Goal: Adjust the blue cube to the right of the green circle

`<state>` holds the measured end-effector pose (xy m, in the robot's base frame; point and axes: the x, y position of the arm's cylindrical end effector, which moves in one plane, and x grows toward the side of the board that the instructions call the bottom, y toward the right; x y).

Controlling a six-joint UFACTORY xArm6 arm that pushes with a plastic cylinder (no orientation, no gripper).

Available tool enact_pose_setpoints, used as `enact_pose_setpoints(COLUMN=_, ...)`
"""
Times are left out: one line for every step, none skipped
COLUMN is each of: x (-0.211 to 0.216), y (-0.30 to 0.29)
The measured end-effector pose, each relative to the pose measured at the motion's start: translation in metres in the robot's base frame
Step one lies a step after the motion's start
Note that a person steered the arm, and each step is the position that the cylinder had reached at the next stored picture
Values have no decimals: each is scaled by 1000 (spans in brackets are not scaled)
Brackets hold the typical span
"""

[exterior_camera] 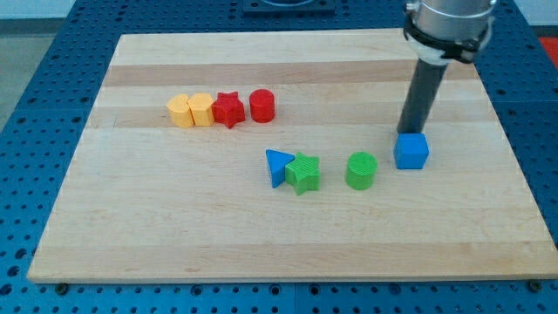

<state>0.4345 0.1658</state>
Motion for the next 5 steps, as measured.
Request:
enact_pose_setpoints(x=25, y=0)
enact_pose_setpoints(x=40, y=0)
enact_pose_setpoints(x=40, y=4)
enact_pose_setpoints(x=39, y=39)
enact_pose_setpoints(x=46, y=79)
